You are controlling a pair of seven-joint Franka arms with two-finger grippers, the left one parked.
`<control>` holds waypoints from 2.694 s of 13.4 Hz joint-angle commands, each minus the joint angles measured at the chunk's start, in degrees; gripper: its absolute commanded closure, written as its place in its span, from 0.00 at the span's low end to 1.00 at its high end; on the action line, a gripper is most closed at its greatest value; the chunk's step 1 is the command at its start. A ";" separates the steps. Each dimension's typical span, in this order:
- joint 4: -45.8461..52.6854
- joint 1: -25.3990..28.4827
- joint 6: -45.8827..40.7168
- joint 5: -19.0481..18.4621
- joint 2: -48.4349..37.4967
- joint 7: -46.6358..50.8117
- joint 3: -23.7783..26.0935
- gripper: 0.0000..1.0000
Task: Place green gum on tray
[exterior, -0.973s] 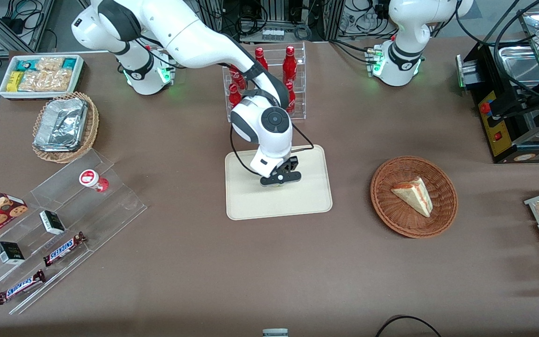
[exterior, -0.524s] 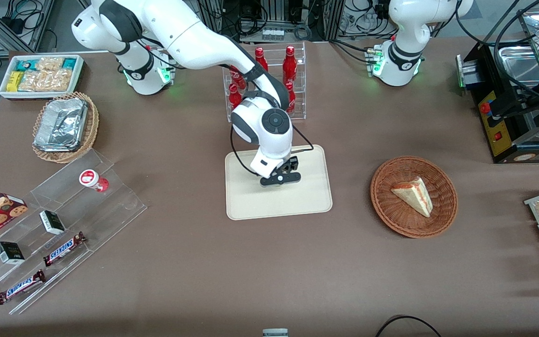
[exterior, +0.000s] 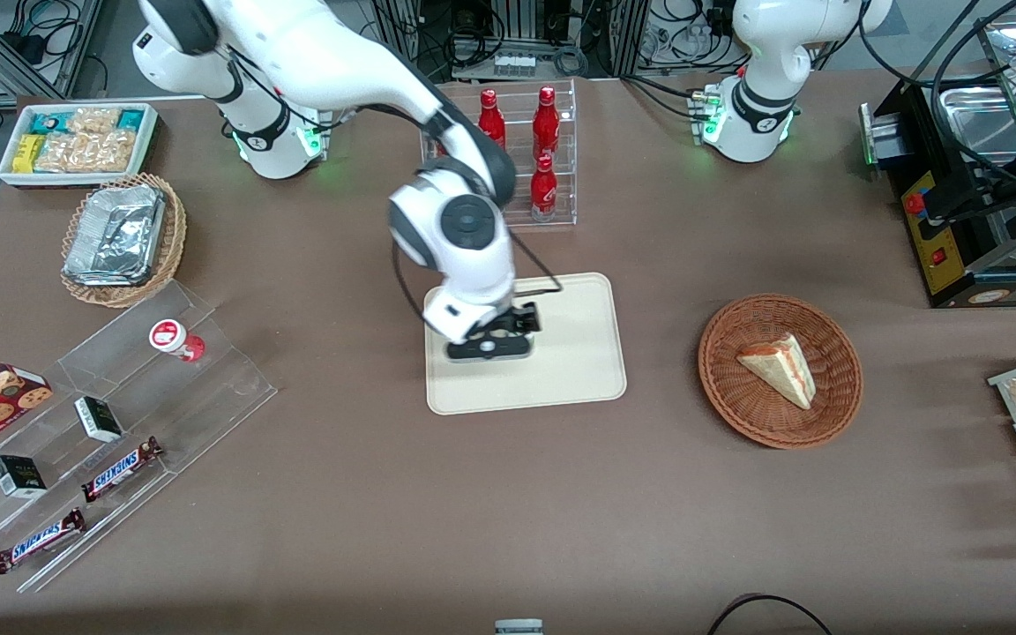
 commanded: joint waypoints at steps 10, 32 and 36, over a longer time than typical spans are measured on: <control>-12.34 -21.32 -29.45 1.21 -35.27 -18.02 -5.15 0.00; -4.68 -43.82 -32.01 -4.06 -30.08 -36.68 1.51 0.00; -4.15 -45.49 -32.80 -3.89 -30.08 -36.07 1.86 0.00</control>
